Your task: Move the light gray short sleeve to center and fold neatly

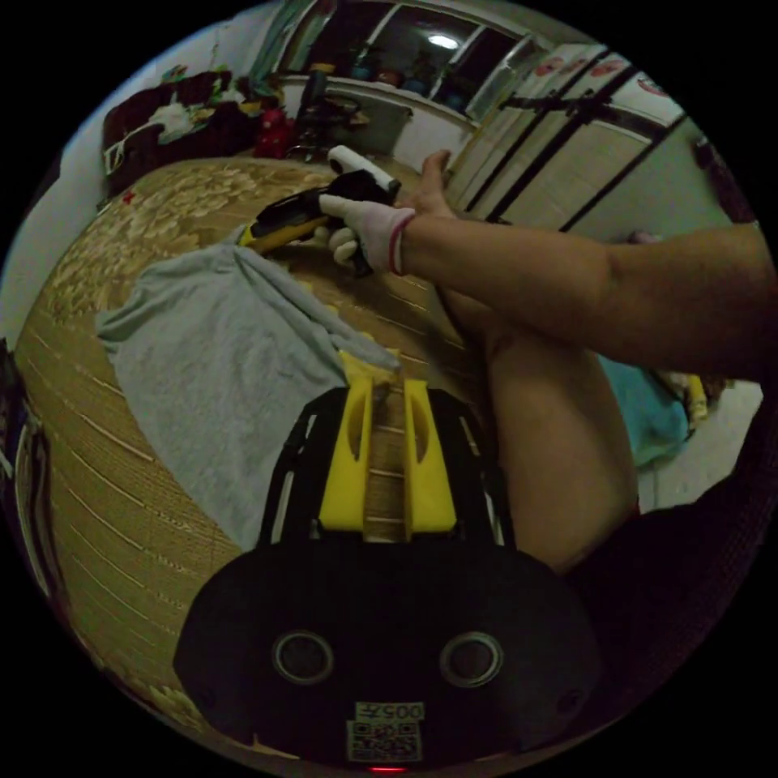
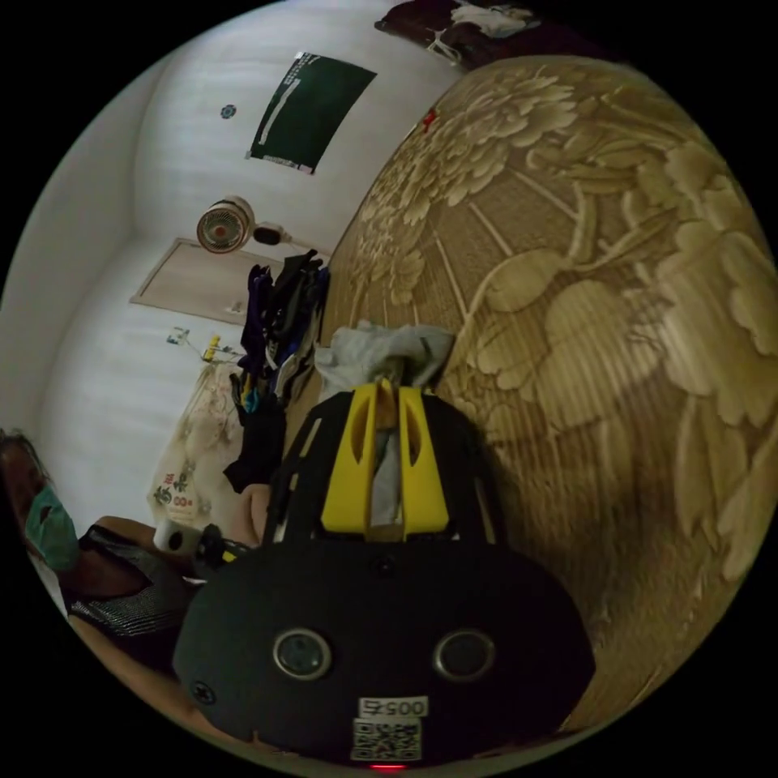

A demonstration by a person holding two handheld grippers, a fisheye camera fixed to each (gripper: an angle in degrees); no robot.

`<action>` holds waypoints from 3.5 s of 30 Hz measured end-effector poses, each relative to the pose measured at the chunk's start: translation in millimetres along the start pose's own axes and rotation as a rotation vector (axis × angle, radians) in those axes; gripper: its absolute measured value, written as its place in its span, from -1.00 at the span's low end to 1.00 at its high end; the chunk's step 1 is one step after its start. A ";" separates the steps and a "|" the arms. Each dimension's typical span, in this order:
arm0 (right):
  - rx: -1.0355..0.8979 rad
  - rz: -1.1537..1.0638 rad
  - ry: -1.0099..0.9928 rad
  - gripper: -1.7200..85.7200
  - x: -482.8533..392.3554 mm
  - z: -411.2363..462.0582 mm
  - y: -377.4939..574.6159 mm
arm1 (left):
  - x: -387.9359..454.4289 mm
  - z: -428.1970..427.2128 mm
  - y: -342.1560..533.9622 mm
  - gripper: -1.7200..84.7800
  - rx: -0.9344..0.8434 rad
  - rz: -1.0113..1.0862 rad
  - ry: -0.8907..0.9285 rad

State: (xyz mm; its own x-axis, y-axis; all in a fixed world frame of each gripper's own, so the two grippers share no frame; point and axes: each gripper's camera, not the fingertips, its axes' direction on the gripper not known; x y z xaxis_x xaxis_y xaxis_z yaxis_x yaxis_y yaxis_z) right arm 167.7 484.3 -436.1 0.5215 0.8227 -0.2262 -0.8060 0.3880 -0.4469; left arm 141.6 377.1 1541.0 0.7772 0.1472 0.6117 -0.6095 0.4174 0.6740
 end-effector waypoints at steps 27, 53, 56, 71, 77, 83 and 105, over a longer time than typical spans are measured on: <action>-0.264 -0.002 0.210 -0.79 2.3 -40.8 95.8 | -143.8 -55.1 5.0 -0.78 0.002 -0.368 0.035; -0.529 0.138 0.004 -0.73 0.3 -40.4 155.8 | -255.2 -162.3 -41.0 -0.85 0.010 -0.509 0.570; -0.528 0.128 -0.050 -0.77 -11.6 -23.3 160.8 | -260.0 -186.5 -47.4 -0.85 0.014 -0.513 0.573; -0.122 -0.213 -0.400 -0.86 -181.0 -110.0 200.2 | -240.1 -475.3 -74.7 -0.86 0.334 -0.261 0.625; -0.083 -0.380 -0.436 -0.87 -286.0 -113.6 194.8 | -227.8 -620.9 -85.8 -0.87 0.413 -0.167 0.523; -0.113 -0.421 -0.435 -0.88 -354.1 -69.0 165.2 | -266.8 -721.3 -84.1 -0.87 0.457 -0.217 0.448; -0.200 -0.424 -0.238 -0.86 -537.0 283.0 -0.6 | -488.9 -967.1 19.5 -0.86 0.465 -0.669 0.068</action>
State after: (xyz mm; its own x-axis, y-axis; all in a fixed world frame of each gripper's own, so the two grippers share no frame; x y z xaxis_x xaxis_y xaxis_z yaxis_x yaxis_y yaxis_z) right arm -191.1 159.8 -69.5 0.6940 0.6909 0.2028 -0.4562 0.6398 -0.6185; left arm -99.2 1180.5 854.5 0.9983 0.0589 0.0028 -0.0042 0.0237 0.9997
